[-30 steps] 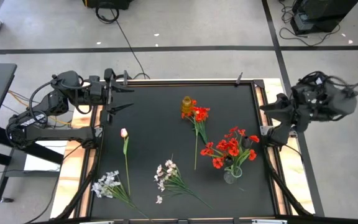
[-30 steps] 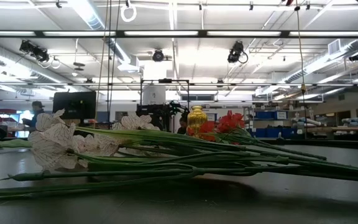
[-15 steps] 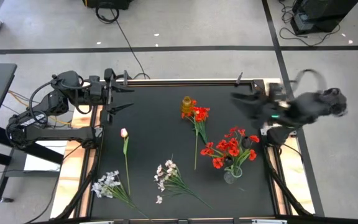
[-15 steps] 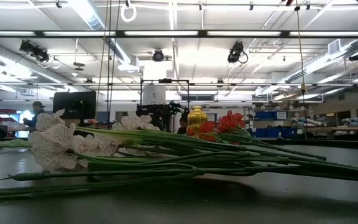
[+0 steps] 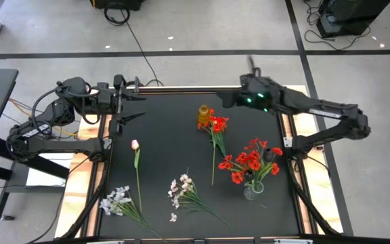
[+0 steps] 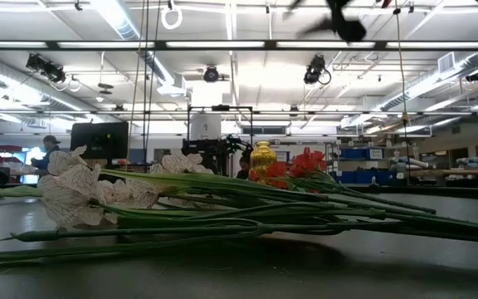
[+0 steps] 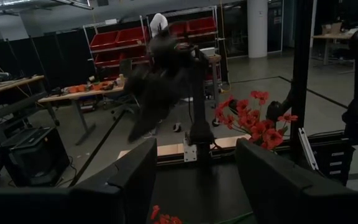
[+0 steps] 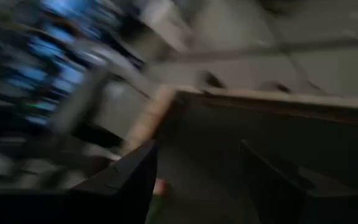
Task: Sort flowers into vase by color
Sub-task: Put the red flowers into the transparent vase
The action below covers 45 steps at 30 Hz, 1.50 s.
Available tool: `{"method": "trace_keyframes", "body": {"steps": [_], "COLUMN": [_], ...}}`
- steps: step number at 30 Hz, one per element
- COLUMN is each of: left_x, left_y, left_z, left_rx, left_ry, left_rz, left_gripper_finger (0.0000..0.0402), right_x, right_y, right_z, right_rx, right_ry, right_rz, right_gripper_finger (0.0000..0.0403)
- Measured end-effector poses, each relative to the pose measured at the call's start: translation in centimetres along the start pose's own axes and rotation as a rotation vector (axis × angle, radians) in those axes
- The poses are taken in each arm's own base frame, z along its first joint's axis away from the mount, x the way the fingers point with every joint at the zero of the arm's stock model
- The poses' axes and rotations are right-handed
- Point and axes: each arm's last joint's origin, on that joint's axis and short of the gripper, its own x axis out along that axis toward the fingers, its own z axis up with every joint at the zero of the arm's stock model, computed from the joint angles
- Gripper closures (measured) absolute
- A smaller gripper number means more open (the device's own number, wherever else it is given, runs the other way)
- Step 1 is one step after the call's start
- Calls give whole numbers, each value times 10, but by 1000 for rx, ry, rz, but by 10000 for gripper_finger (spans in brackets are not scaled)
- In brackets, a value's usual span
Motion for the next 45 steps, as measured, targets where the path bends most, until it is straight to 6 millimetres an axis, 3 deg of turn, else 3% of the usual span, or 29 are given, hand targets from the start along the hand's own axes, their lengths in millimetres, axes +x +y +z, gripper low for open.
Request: {"method": "trace_keyframes", "body": {"steps": [7, 15, 25, 30, 35, 45], "left_x": [0, 0, 0, 0, 0, 0], "left_y": [0, 0, 0, 0, 0, 0], "left_z": [0, 0, 0, 0, 0, 0], "left_rx": [0, 0, 0, 0, 0, 0], "left_ry": [0, 0, 0, 0, 0, -1], "left_rz": [0, 0, 0, 0, 0, 0], "left_gripper_finger": [177, 177, 177, 177, 177, 177], "right_x": [49, 96, 112, 121, 130, 142], "right_y": [-60, -85, -84, -81, -82, -88], "right_z": [-3, -49, -88, -109, -132, -157], "right_rx": [6, 17, -147, -205, -230, -267], "right_ry": [354, 779, 955, 982, 1022, 1060], "right_rz": [-268, -338, -337, -361, -411, -466], "right_gripper_finger": [174, 163, 76, 57, 69, 158]}}
